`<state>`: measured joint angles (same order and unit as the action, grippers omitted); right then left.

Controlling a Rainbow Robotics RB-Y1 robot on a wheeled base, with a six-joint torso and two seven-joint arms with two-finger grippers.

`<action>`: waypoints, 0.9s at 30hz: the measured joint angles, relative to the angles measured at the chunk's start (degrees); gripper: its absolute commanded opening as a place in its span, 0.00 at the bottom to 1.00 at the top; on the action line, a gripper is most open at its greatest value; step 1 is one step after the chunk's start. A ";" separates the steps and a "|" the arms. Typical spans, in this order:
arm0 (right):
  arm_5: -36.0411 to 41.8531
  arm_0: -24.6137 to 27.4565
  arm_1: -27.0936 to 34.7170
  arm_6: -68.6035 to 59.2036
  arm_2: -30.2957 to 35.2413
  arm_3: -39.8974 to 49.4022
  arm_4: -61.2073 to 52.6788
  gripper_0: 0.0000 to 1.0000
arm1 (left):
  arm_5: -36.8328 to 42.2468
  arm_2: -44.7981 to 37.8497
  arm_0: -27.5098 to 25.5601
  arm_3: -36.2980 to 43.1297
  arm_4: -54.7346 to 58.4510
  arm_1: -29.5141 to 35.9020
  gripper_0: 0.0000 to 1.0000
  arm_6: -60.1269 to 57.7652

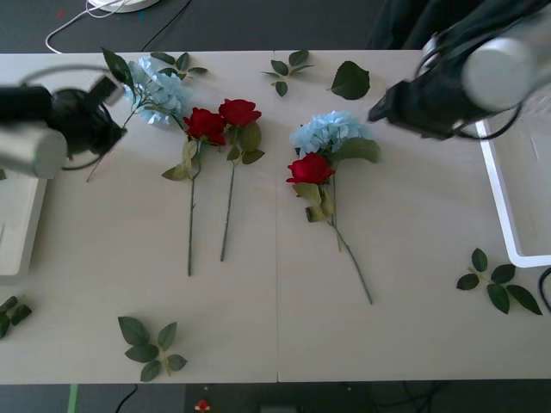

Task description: Place the red flowers into the right box and the blue flowers into the left box. If a person shows an open palm, hand one flower to the person first, then continue sorting.

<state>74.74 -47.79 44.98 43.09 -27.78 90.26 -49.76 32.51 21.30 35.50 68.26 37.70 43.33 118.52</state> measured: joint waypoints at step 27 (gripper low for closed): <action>-9.42 -4.09 -21.02 -13.12 -14.35 -22.79 27.54 1.00 | -11.10 7.64 11.45 -25.39 0.23 -11.36 0.75 0.00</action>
<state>65.32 -51.87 23.95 29.98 -42.13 67.47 -22.22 21.41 28.94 46.94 42.87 37.93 31.98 118.52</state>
